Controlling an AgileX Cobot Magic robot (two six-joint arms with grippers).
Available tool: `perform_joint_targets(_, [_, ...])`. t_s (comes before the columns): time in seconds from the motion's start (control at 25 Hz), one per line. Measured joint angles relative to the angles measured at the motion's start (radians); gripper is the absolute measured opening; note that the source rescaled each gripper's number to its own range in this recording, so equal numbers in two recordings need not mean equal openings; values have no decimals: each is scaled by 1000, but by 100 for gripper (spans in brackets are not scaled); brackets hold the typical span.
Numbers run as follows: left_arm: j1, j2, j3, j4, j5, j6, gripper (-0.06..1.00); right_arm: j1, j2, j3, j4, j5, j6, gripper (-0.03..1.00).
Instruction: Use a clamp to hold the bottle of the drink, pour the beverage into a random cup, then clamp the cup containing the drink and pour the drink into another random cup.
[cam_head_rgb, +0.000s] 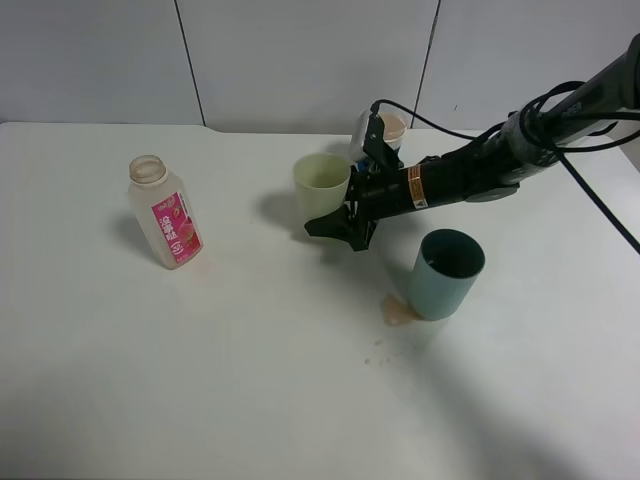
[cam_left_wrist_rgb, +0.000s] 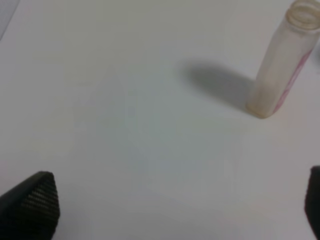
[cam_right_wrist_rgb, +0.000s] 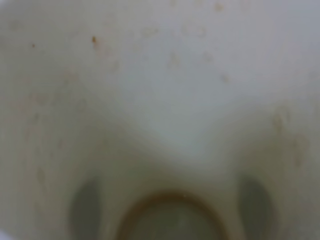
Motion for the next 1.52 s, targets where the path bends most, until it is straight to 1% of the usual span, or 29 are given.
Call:
perform_joint_targets(0.68, [0,0,0,0,0,0,100,0,3,-2,3,-9,-13,0])
perform_joint_targets(0.72, [0,0,0,0,0,0,100,0,5,-2,3,-15,-1,6])
perform_joint_targets(0.76, [0,0,0,0,0,0,100,0,8,-2,3,-19,4,22])
perform_joint_targets(0.8, [0,0,0,0,0,0,100,0,10,-2,4,-19,4,43])
perform_joint_targets(0.88, [0,0,0,0,0,0,100,0,13,-2,5,-19,4,76])
perform_joint_targets(0.92, [0,0,0,0,0,0,100,0,13,-2,5,-19,4,86])
perform_joint_targets(0.96, [0,0,0,0,0,0,100,0,13,-2,8,-19,4,91])
perform_joint_targets(1.04, [0,0,0,0,0,0,100,0,8,-2,8,-19,7,97])
perform_joint_targets(1.2, [0,0,0,0,0,0,100,0,-30,-1,8,-19,31,99])
perform_joint_targets(1.32, [0,0,0,0,0,0,100,0,-86,-1,11,-19,86,100])
perform_joint_targets(1.52, [0,0,0,0,0,0,100,0,-203,-1,10,-19,217,100])
